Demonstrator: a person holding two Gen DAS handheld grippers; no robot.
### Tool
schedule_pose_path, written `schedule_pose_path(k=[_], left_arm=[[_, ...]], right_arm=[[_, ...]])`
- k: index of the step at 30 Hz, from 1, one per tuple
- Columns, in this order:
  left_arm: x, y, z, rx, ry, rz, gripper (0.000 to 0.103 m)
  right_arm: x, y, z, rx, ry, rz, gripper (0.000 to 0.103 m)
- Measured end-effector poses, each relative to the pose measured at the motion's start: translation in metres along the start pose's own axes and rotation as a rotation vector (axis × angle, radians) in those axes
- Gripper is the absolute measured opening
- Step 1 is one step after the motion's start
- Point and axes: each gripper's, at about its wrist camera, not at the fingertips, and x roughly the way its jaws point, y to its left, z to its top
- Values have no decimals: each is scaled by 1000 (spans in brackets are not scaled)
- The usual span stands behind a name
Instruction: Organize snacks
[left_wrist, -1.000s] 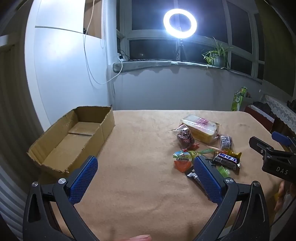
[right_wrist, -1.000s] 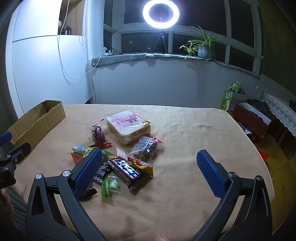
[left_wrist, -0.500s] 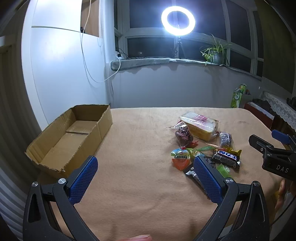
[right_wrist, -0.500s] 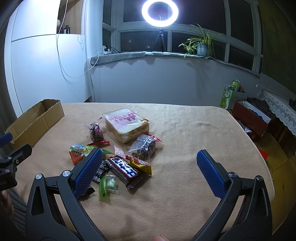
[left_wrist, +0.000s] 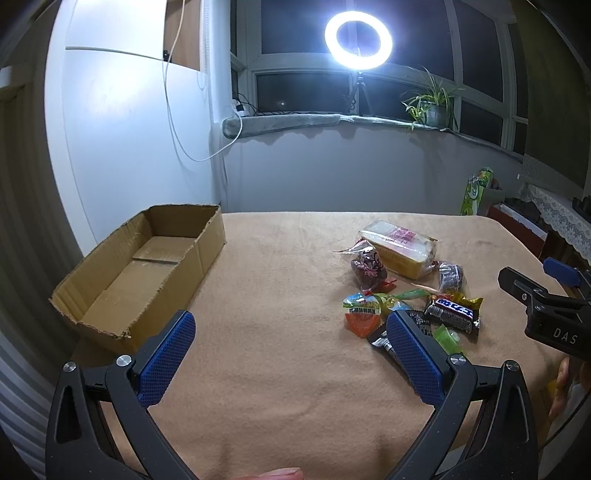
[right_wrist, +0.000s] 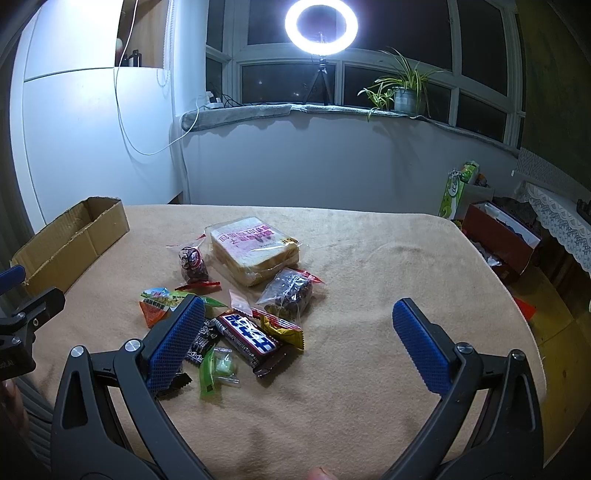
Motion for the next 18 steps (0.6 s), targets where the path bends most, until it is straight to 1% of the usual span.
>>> schedule_pose_path(k=[18], left_arm=[[0,1,0,3,-1,1,103]], right_arm=[[-2,1,-1,-5,-1,0,103]])
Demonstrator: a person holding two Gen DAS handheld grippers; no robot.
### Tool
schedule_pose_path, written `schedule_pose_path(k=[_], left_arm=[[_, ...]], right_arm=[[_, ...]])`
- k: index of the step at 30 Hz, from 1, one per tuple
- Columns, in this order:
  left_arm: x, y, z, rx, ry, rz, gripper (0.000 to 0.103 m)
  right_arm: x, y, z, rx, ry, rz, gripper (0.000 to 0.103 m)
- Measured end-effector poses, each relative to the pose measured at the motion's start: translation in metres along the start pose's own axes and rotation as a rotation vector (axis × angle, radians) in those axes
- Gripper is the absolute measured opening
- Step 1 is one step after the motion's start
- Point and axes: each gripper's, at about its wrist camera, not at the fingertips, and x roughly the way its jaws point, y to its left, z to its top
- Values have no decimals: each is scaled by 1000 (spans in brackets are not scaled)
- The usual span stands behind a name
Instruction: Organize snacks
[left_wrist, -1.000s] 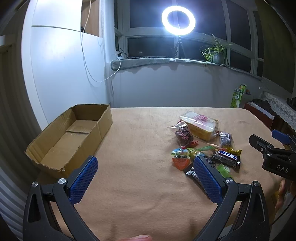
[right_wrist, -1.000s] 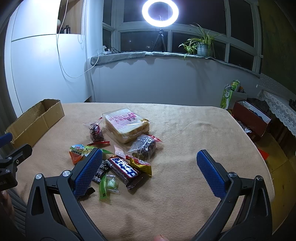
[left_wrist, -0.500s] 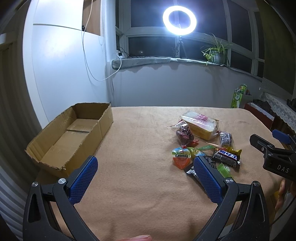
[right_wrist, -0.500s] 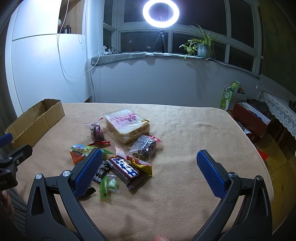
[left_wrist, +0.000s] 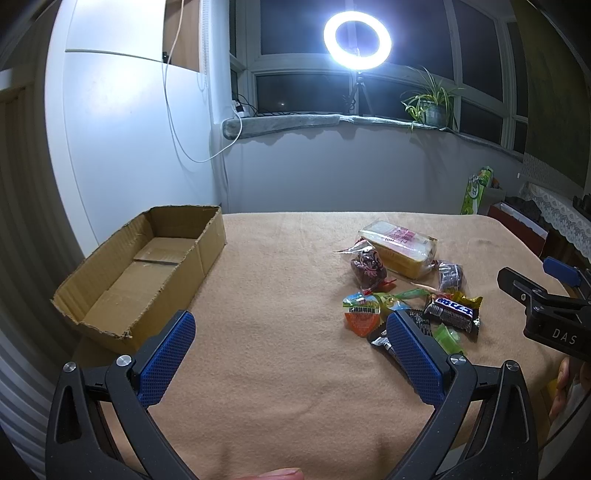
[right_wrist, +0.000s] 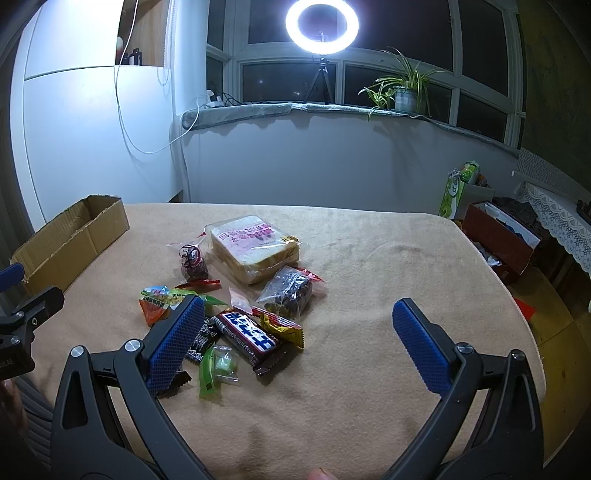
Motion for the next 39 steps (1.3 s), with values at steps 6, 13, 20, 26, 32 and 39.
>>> schedule_pose_path(k=[6,13,20,26,32,39], left_arm=[[0,0,0,0,0,-1,103],[0,0,0,0,1,0,103],[0,0,0,1,2,1,103],[0,0,-2,3,3,1,103],[0,0,-3,3,4,1,103],[15,-3,-12,23,59,-33,103]], right_arm=[[1,0,-1,-4,1,1,103],[1,0,-1,-5,2,1,103],[1,1,-2,-5,3,0,103],[1,1,-2,-6,4,-1,103],[2,1,-3,-7,6,0,103],[21,4,-22,-34,91,12,103]])
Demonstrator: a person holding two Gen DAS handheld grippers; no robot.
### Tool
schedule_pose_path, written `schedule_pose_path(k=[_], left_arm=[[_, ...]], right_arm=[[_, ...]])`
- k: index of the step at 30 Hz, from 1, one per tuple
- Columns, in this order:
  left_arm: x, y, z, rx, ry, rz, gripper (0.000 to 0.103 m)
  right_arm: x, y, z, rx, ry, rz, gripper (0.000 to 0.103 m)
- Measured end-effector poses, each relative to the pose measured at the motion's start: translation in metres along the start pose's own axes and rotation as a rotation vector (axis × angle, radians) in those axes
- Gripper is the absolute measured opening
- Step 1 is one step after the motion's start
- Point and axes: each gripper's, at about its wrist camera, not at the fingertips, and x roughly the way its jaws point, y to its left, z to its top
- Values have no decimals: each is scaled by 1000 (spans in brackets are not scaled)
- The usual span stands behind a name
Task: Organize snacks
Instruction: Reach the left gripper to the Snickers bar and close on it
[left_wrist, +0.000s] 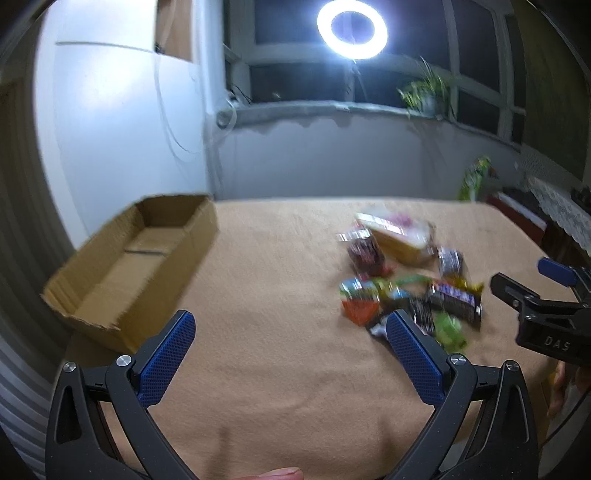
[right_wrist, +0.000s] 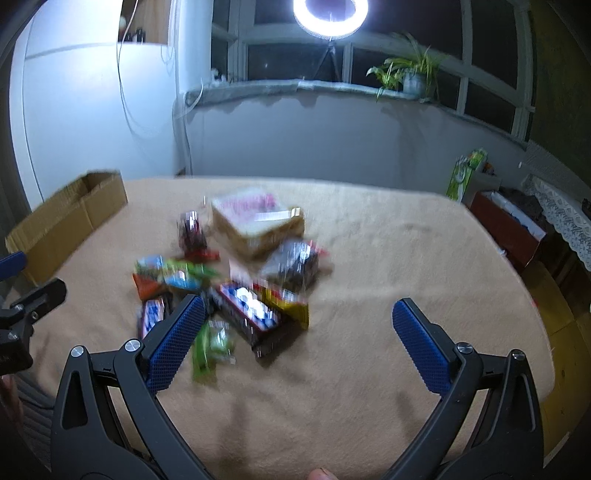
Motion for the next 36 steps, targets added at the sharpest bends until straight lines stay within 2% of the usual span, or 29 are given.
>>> schedule_pose_path(k=[3,7,12,16,20,22,24,26,28,31,32,34,36], left_arm=[[22,-7,-16,24,100,-40,103],[34,-13,-32,36,167,-114,103],[45,-18,-42,29,222,-195,103],[40,-20,-46,72,198,-174,103],[40,-17,-49,67,150,-182,103],[41,-16,-48,74,142,-184,103],[43,-16,-42,57,168,-193,103],[45,-11,-32,-14,186,-239,103],[47,-12,-21,-68,189,-305,102],[43,-27,-11,-57,165,-373,102],[44,-33,-9,-38,166,-374,101],[50,-43,-6,-16,185,-385,94],[62,-51,-9,-8,225,-391,78]], right_arm=[[11,1,-15,-15,55,11,103],[25,-2,-35,-22,112,22,103],[30,-7,-48,-13,103,62,103],[32,-9,-54,-63,62,91,103],[31,-13,-52,-86,59,130,103],[25,-18,-48,-77,13,152,102],[21,-23,-41,-74,-28,175,95],[24,-24,-34,-77,-32,212,89],[29,-23,-25,-80,-35,245,74],[41,-18,-15,-92,-9,296,64],[43,-16,-14,-93,-5,311,61],[52,-11,-13,-104,25,338,60],[59,-9,-12,-101,53,348,60]])
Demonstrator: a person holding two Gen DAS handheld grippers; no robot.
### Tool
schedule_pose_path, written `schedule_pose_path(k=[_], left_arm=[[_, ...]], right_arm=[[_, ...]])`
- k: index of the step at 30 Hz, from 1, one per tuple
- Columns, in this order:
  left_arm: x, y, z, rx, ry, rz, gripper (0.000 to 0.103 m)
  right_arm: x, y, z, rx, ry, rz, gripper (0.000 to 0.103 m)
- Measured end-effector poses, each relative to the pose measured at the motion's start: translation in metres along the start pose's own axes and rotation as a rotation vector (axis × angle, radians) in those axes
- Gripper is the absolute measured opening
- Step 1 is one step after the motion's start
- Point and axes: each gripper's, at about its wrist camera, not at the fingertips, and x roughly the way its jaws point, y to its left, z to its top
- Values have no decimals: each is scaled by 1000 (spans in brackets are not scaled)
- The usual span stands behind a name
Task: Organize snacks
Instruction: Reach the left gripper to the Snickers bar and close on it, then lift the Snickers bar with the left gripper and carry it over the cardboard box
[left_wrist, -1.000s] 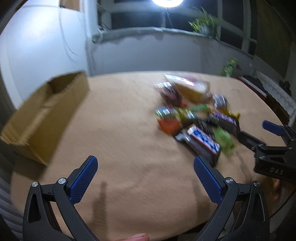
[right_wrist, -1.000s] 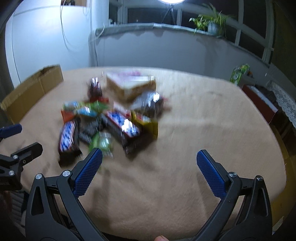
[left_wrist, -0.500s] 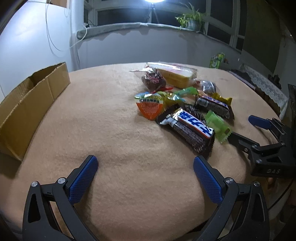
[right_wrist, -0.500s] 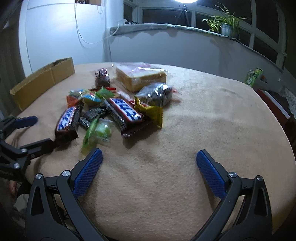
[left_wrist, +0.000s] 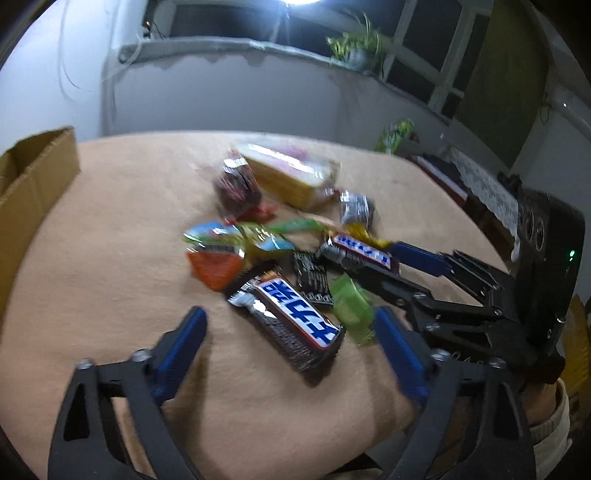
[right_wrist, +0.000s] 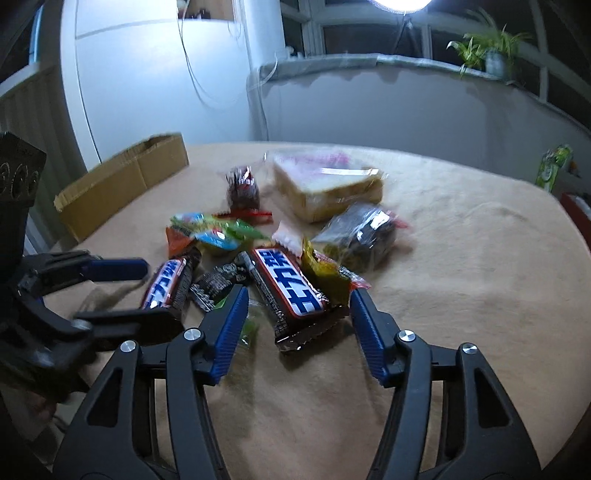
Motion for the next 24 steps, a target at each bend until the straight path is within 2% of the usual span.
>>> schedule_pose_path(k=[2,3,4,6,8,12,21,24], left_arm=[[6,-2,-2,7,-3,16,76],[8,-4,-1,20,-9,26,70],[8,-4,-1,26,-15,37,64],[6,0,-1,10,-16,13,41],[3,5,-4,3,-21,6,31],[-1,11,-9,4,-38,-9,28],[-17,23,-8,-33,-94,-28,28],[-26,29,-5,-43,-119,-23,28]], right_arm=[[2,1,3,-1,6,7,55],[2,2,4,-11,6,6,41],[2,3,3,-15,6,12,34],[0,3,1,-15,5,23,33],[-3,2,-3,-9,-1,22,32],[-12,-1,-9,32,-39,38,31],[-45,-26,-10,192,-162,97,31],[-55,-27,-6,183,-189,58,31]])
